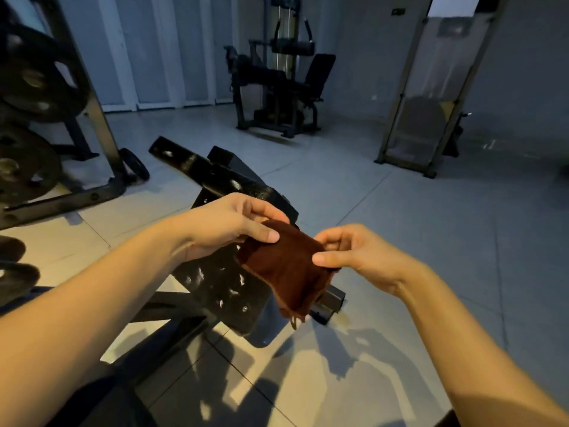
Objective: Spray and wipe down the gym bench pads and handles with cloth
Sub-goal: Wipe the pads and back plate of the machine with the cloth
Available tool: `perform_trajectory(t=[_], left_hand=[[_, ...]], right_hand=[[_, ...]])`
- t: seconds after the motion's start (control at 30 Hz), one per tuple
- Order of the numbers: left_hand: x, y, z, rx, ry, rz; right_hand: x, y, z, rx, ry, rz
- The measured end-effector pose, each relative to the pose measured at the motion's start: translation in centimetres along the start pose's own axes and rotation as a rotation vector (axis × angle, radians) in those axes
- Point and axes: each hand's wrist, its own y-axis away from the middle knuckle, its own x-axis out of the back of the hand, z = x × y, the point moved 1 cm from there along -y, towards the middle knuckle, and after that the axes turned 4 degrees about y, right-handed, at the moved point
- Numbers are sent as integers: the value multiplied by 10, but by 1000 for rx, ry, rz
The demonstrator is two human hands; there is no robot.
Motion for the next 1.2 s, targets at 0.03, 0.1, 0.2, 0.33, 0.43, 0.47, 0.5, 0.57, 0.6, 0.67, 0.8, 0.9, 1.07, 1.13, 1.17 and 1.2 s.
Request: perform_trajectory(t=[0.03,0.1,0.2,0.33,0.43,0.47,0.5,0.57,0.6,0.67,0.8,0.9,1.07,1.13,1.17,1.2], left_hand=[[1,3,0,-9,46,2],[-1,8,0,-31,126,8],[-2,6,2,-100,175,121],[-2,9,-16,-84,277,287],[-3,24,-32,40,359,146],[-1,27,-33,46,387,103],[1,31,-33,42,422,101],[5,36,-35,57,530,180],[6,37,-38,54,583,217],[2,42,-42,36,645,275],[-8,42,-37,41,709,457],[-6,34,-37,64,639,609],[10,19,-43,100,628,633],[17,15,-43,109,619,617],[21,14,-43,126,627,592],[26,11,-44,146,639,556]], right_hand=[[-1,3,-3,8,-31,-27],[-5,2,-11,30,-79,-22],[-13,-6,-22,41,-122,45],[-28,-16,-32,77,-166,131],[-42,-22,-31,121,-228,179],[-47,-24,-32,129,-239,199],[-51,-24,-33,128,-258,224],[-56,-23,-36,119,-311,287],[-58,-21,-38,110,-323,310],[-62,-16,-44,80,-296,340],[-69,-11,-53,18,-277,377],[-71,-11,-61,42,-169,381],[-71,-23,-54,123,-163,305],[-65,-38,-49,165,-183,322],[-60,-46,-46,181,-198,317],[-55,-55,-43,189,-202,309]])
